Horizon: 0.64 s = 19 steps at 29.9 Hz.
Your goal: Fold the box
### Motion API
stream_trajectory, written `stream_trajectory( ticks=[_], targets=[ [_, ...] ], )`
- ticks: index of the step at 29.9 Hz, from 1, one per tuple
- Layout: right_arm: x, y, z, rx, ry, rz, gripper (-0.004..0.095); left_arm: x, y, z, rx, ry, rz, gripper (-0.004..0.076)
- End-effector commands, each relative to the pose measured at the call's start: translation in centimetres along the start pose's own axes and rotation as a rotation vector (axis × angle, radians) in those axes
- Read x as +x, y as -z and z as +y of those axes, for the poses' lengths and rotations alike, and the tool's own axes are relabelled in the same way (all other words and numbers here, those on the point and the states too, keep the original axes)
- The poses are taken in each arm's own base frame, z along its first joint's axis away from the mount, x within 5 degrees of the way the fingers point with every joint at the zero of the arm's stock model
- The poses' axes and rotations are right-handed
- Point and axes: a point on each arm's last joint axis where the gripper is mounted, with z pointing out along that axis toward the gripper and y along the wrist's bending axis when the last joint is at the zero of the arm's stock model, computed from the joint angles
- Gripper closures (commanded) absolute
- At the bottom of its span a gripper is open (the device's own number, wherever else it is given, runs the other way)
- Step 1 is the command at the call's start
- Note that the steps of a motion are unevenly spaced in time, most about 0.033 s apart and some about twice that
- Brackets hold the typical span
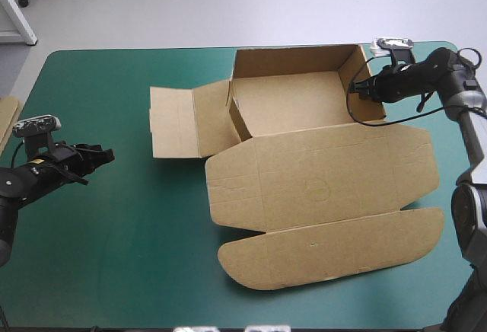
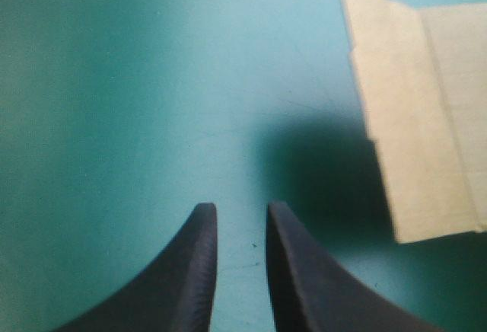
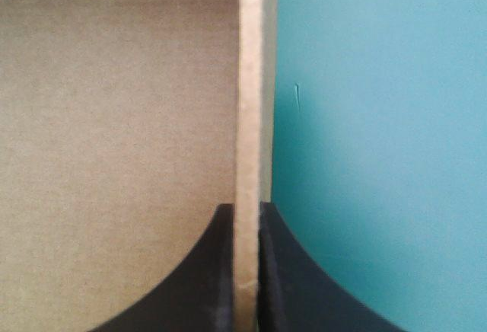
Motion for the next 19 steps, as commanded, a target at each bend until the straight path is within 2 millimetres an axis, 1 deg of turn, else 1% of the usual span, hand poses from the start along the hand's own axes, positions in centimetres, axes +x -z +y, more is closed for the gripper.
stream_trajectory(
  ticks=[1, 4, 7, 10, 12, 15, 19],
  targets=[
    [-2.2, 5.6, 1.3, -0.04, 0.002, -0.168, 0.0923, -1.4, 1.0, -0.3, -0.01, -0.003, -0.097, 0.0556],
    [-2.3, 7.0, 1.9, -0.043, 0.027, -0.182, 0.0923, -1.5, 1.0, 0.1, -0.062, -0.055, -0.107, 0.0557],
    [-2.4, 8.7, 2.8, -0.057, 0.037, -0.218, 0.0922, -1.5, 0.7, 0.5, -0.086, -0.047, -0.11, 0.0579],
    [-2.5, 10.3, 3.7, -0.081, 0.046, -0.251, 0.0922, -1.2, -0.8, 1.0, -0.074, -0.006, -0.067, 0.0648],
    [-2.4, 11.3, 4.2, -0.085, 0.058, -0.26, 0.0922, -0.9, -2.3, 1.3, -0.049, 0.03, -0.023, 0.0682],
    [-2.5, 12.7, 4.9, -0.093, 0.068, -0.29, 0.0923, -0.5, -3.8, 1.4, 0.006, 0.067, 0.021, 0.0682],
    [-2.9, 14.0, 5.9, -0.146, 0.078, -0.304, 0.0923, -0.5, -4.6, 0.9, 0.094, 0.084, 0.022, 0.0682]
  ],
)
